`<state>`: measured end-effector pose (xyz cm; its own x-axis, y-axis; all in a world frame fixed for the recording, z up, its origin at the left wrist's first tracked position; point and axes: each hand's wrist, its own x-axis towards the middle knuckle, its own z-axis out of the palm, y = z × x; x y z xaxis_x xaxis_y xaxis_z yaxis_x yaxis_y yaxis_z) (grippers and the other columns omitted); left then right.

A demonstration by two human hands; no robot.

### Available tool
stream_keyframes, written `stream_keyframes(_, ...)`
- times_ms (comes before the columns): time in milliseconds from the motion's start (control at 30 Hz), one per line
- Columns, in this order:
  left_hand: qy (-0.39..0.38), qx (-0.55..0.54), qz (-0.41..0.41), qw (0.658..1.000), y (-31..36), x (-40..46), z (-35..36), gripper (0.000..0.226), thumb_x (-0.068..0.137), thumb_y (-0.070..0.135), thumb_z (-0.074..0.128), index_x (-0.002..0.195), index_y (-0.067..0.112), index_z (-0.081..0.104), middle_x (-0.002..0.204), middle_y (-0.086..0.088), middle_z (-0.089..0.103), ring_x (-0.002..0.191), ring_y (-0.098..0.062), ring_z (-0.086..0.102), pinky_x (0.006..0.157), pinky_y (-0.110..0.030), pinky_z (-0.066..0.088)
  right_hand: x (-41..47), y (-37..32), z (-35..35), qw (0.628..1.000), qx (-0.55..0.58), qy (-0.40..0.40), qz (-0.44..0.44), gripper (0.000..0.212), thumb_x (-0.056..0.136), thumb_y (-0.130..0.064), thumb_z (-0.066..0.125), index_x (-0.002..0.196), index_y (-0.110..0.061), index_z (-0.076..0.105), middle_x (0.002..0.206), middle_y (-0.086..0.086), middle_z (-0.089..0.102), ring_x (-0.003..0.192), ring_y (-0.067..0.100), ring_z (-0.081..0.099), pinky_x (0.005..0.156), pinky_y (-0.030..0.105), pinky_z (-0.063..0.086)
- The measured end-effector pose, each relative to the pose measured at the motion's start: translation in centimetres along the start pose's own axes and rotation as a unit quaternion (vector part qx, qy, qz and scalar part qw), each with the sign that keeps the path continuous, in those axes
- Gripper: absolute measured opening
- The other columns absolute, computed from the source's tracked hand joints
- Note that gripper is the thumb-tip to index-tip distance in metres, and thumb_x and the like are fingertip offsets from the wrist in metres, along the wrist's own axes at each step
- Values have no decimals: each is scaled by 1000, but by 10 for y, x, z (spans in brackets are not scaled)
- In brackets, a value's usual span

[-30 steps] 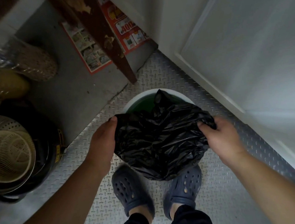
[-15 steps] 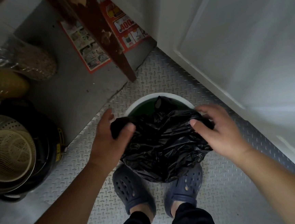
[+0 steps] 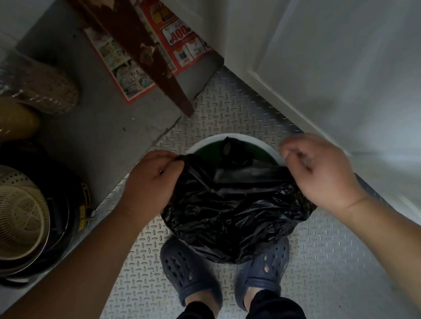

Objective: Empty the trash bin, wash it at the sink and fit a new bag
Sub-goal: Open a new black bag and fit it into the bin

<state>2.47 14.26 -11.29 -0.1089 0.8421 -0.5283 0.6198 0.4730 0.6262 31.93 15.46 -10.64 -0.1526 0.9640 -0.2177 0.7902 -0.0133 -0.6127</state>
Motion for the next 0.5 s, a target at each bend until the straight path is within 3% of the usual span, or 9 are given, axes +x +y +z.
stream_keyframes(67,4,-53,-31,998,-1,10,2,35,100,28,56,87,-1,72,90,5,66,73,8,56,73,0,38,11,-4,-1,999,14,3,41,15,95,-14,54,88,-23,65,89,-5,65,83,14,61,74,25,45)
stream_keyframes(133,11,-105,-65,992,-1,17,3,44,98,32,58,89,-9,66,80,-12,65,72,-9,58,73,-22,46,19,-9,0,998,23,-47,41,12,93,-27,53,89,-33,62,89,-15,62,81,5,59,70,20,43)
stream_keyframes(167,15,-125,-78,989,-1,19,3,43,97,34,60,85,-6,66,73,-13,65,67,-10,58,68,-27,45,21,-13,1,995,28,-90,30,10,90,-36,53,92,-36,63,91,-19,61,83,0,58,70,17,42)
stream_keyframes(233,11,-134,-83,987,0,24,3,33,93,35,63,77,7,66,63,0,61,55,-4,55,56,-22,43,23,-18,3,984,33,-174,21,25,85,-50,51,101,-38,65,93,-23,63,84,-2,58,71,17,44)
stream_keyframes(300,3,-134,-82,988,1,25,2,18,88,35,67,78,20,65,67,7,63,56,-1,58,52,-19,44,24,-21,7,975,38,-215,29,23,84,-52,56,100,-38,65,89,-20,66,81,0,61,69,23,48)
stream_keyframes(367,3,-164,-95,982,1,25,0,18,79,39,70,82,23,62,76,3,65,63,-5,61,56,-23,47,25,-19,10,977,43,-203,38,2,89,-38,63,90,-38,64,81,-18,65,73,-2,60,63,24,44)
stream_keyframes(500,-33,-274,-122,953,1,29,-4,43,64,65,72,72,25,57,77,0,61,75,-13,59,70,-33,47,34,-14,11,984,90,-125,85,16,94,-29,60,81,-37,59,74,-14,62,62,-6,55,55,15,39)
